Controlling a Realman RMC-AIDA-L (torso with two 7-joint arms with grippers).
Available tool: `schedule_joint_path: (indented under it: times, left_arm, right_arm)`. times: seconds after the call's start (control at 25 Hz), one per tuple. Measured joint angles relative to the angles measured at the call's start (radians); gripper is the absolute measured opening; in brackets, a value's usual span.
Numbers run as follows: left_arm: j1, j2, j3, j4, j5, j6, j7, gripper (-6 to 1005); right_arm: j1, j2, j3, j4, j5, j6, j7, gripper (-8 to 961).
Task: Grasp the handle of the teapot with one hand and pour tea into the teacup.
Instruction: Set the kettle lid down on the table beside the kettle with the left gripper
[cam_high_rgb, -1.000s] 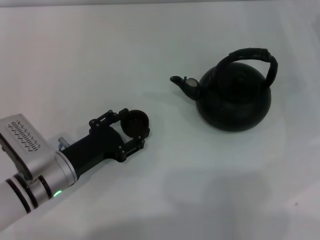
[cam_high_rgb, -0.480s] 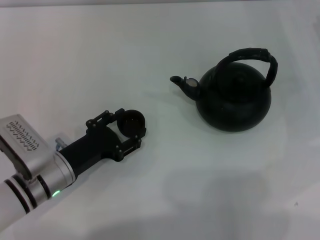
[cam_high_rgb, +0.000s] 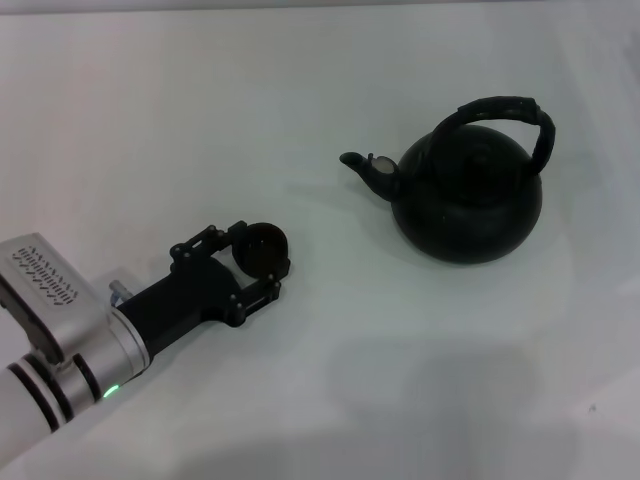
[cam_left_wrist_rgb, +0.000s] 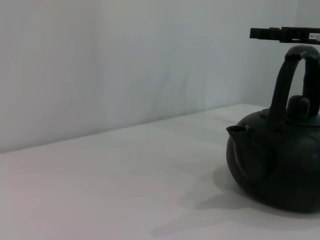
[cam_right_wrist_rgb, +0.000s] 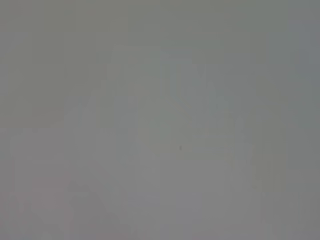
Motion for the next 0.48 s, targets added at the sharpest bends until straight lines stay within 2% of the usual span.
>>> schedule_joint_path:
  times: [0.28, 0.48]
  left_arm:
    - [0.007, 0.000, 0.000, -0.008, -0.003, 0.002, 0.000, 711]
    - [0.012, 0.000, -0.001, -0.008, -0.005, 0.002, 0.000, 854]
  right_arm:
    - [-0.004, 0.000, 0.000, 0.001, 0.000, -0.005, 0.000, 874]
    - [-0.005, 0.000, 0.000, 0.014, -0.001, -0.027, 0.000, 874]
